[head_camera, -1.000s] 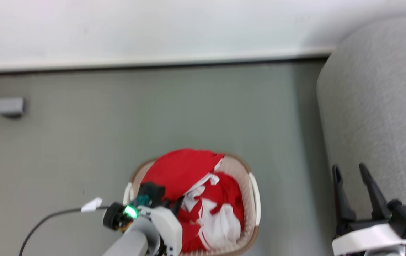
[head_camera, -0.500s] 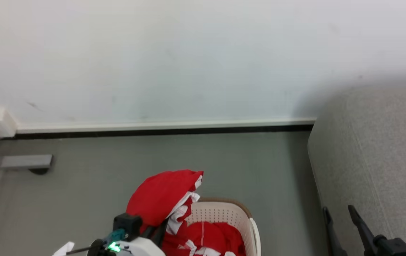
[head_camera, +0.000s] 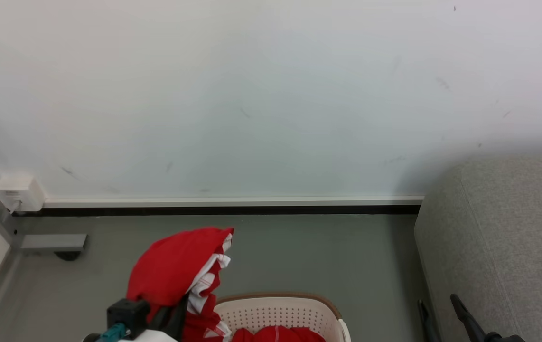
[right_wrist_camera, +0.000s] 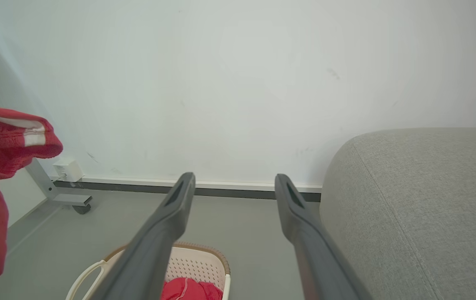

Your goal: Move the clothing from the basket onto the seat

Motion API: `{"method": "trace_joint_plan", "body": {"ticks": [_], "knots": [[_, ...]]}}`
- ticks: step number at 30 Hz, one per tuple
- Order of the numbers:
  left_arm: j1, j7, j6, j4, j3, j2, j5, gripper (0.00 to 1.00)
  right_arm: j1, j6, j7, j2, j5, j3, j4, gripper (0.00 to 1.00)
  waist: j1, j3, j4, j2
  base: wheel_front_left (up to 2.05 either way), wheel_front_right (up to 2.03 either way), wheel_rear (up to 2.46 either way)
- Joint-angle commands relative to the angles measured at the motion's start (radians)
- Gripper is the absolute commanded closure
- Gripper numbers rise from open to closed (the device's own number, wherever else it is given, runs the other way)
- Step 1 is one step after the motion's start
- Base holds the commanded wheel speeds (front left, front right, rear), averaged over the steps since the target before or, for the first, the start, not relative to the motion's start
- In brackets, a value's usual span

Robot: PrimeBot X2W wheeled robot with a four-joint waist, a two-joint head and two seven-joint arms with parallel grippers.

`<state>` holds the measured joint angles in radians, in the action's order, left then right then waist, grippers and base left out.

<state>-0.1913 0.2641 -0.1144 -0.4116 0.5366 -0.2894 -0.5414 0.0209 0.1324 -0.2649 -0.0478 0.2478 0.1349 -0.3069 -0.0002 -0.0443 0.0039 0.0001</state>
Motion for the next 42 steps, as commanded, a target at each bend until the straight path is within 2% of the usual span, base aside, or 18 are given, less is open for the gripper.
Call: {"method": "trace_joint_plan", "body": {"ticks": [1, 9, 13, 19, 24, 30, 33, 37, 42], "knots": [[0.016, 0.000, -0.008, 0.029, -0.009, -0.015, -0.004, 1.00, 0.005, -0.003, 0.001, -0.005, -0.001, 0.004, -0.001, 0.00, 0.0002, -0.007, 0.000, -0.0001, 0.00, 0.00, 0.00], [0.042, 0.000, -0.016, 0.156, -0.024, -0.056, 0.011, 1.00, -0.016, -0.003, 0.001, -0.005, -0.027, 0.040, 0.014, 0.00, 0.0002, -0.011, -0.015, -0.0001, 0.00, 0.00, 0.00], [0.036, -0.017, -0.018, 0.215, -0.008, -0.055, 0.018, 1.00, -0.027, -0.003, 0.001, -0.004, -0.028, 0.089, 0.030, 0.00, 0.0002, -0.009, -0.025, -0.0001, 0.00, 0.00, 0.00], [0.002, -0.049, -0.010, 0.276, 0.028, -0.039, 0.035, 1.00, -0.062, -0.003, 0.001, -0.004, 0.004, 0.250, 0.023, 0.00, 0.0002, -0.003, -0.039, -0.0001, 0.00, 0.00, 0.00], [-0.038, -0.070, 0.006, 0.299, 0.073, -0.002, 0.049, 1.00, -0.103, -0.003, 0.001, -0.004, 0.042, 0.429, 0.015, 0.00, 0.0002, 0.003, -0.042, -0.0001, 0.00, 0.00, 0.00], [-0.085, -0.085, 0.026, 0.286, 0.131, 0.051, 0.072, 1.00, -0.156, -0.003, 0.001, -0.005, 0.095, 0.570, 0.029, 0.00, 0.0002, 0.010, -0.044, -0.0001, 0.00, 0.00, 0.00], [-0.102, -0.084, 0.032, 0.272, 0.152, 0.075, 0.078, 1.00, -0.174, -0.003, 0.001, -0.005, 0.105, 0.587, 0.036, 0.00, 0.0002, 0.012, -0.047, -0.0001, 0.00, 0.00, 0.00], [-0.113, -0.083, 0.036, 0.261, 0.172, 0.099, 0.077, 1.00, -0.182, -0.003, 0.001, -0.004, 0.074, 0.562, 0.042, 0.00, 0.0002, 0.011, -0.051, -0.0001, 0.00, 0.00, 0.00], [-0.115, -0.083, 0.037, 0.249, 0.182, 0.102, 0.073, 1.00, -0.170, -0.003, 0.001, -0.005, 0.026, 0.521, 0.047, 0.00, 0.0002, 0.010, -0.059, -0.0001, 0.00, 0.00, 0.00]]}}
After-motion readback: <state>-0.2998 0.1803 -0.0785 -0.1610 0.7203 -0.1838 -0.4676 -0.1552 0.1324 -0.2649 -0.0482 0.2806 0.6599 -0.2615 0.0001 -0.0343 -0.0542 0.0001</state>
